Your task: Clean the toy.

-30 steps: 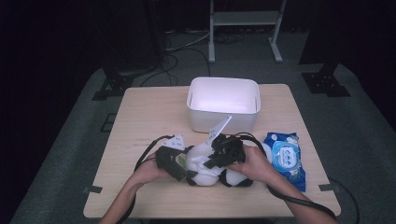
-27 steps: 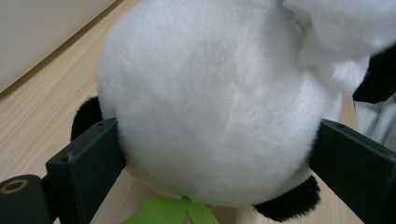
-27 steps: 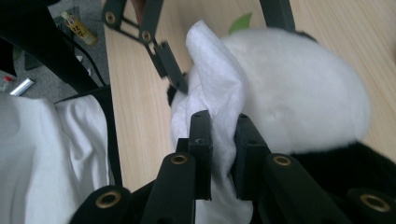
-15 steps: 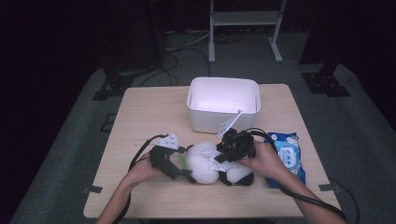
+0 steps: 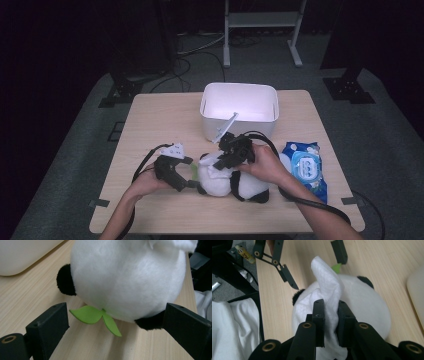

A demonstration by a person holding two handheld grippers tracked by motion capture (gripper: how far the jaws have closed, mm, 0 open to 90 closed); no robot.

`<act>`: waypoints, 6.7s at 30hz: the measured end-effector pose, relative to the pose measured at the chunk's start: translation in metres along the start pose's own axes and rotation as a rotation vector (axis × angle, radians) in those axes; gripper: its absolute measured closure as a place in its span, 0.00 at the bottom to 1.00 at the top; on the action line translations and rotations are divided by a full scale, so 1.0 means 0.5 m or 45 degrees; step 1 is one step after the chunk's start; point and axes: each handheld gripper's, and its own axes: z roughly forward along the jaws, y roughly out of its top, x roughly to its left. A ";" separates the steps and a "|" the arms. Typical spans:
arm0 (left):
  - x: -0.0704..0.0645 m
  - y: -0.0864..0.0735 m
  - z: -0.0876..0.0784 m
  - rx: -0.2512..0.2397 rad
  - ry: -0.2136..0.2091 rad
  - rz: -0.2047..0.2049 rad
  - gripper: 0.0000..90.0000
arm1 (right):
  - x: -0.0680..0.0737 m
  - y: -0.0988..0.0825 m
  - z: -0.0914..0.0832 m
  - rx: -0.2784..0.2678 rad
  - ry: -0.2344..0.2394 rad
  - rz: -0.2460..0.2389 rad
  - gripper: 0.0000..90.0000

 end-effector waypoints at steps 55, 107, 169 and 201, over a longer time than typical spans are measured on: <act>-0.031 0.038 0.004 -0.033 -0.037 0.051 0.06 | 0.028 -0.065 0.010 -0.017 0.012 -0.028 0.88; -0.039 0.027 0.028 -0.009 -0.093 0.020 0.15 | 0.009 -0.081 -0.081 0.030 -0.059 0.044 0.88; -0.006 0.098 0.072 0.181 -0.347 -0.012 0.22 | 0.020 -0.200 -0.126 -0.095 -0.096 0.079 0.88; -0.028 0.089 0.008 0.053 0.022 0.100 0.18 | -0.056 -0.114 -0.102 -0.140 -0.102 0.117 0.87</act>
